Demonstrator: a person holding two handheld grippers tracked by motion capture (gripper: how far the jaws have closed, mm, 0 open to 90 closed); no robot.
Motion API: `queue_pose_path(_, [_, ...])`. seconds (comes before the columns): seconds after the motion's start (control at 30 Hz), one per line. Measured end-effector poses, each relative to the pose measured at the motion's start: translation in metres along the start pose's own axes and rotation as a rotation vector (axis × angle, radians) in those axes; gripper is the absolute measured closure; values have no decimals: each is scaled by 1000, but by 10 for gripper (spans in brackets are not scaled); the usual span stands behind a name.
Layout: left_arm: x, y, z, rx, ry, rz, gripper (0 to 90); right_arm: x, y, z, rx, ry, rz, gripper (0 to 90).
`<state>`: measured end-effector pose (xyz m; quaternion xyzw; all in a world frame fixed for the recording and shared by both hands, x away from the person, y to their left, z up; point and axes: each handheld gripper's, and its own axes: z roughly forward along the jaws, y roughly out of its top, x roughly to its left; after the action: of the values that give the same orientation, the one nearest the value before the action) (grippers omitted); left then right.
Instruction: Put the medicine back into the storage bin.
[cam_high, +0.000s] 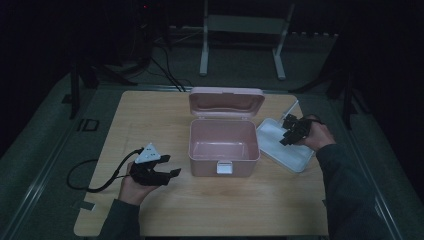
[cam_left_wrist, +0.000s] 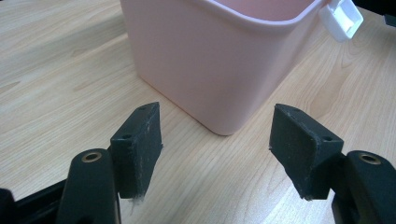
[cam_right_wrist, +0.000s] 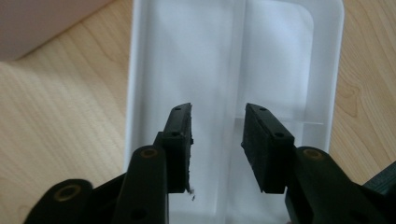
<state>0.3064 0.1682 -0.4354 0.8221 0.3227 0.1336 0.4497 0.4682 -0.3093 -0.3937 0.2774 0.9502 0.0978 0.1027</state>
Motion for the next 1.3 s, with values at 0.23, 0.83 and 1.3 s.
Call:
queue_pose_path(0.23, [0,0,-1,1,2,3,342,-7,2,15,54,-5,16,686])
queue_pose_path(0.83, [0,0,1,5,-1,4,341,-18,-4,49,169,12,42,774])
queue_pose_path(1.3, [-1,0,2,5,-3,2,341,-21,1,61,212,57,38,874])
